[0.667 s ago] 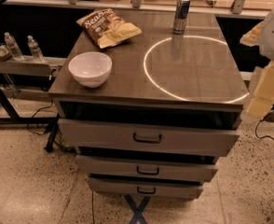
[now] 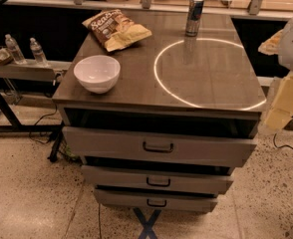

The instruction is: Open top drawer

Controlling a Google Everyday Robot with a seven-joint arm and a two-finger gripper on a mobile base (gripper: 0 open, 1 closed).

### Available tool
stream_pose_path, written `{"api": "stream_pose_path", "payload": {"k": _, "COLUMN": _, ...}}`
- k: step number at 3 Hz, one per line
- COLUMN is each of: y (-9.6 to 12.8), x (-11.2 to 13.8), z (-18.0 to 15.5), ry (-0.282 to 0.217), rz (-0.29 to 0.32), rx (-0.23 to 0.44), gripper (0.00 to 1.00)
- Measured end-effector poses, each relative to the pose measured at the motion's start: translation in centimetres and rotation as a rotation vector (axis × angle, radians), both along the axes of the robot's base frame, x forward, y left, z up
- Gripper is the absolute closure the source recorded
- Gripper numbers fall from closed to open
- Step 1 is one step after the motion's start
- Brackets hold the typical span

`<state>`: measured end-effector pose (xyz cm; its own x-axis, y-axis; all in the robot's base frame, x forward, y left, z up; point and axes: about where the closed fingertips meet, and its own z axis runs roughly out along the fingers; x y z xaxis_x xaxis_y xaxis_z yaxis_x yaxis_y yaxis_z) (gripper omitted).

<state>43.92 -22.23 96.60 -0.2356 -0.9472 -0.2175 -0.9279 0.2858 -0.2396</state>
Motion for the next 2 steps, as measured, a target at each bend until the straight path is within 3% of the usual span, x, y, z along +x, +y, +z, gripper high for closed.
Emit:
{"api": "stream_pose_path", "payload": {"k": 1, "y": -1.3, "x": -1.3, "z": -3.3, "ry": 0.039, "rz": -0.034, "rx": 0.026, "gripper": 0.0}}
{"api": "stream_pose_path", "payload": {"k": 2, "y": -1.7, "x": -4.1, "z": -8.6, "ry": 0.102, "rz": -0.036, "rx": 0.052, "gripper": 0.0}}
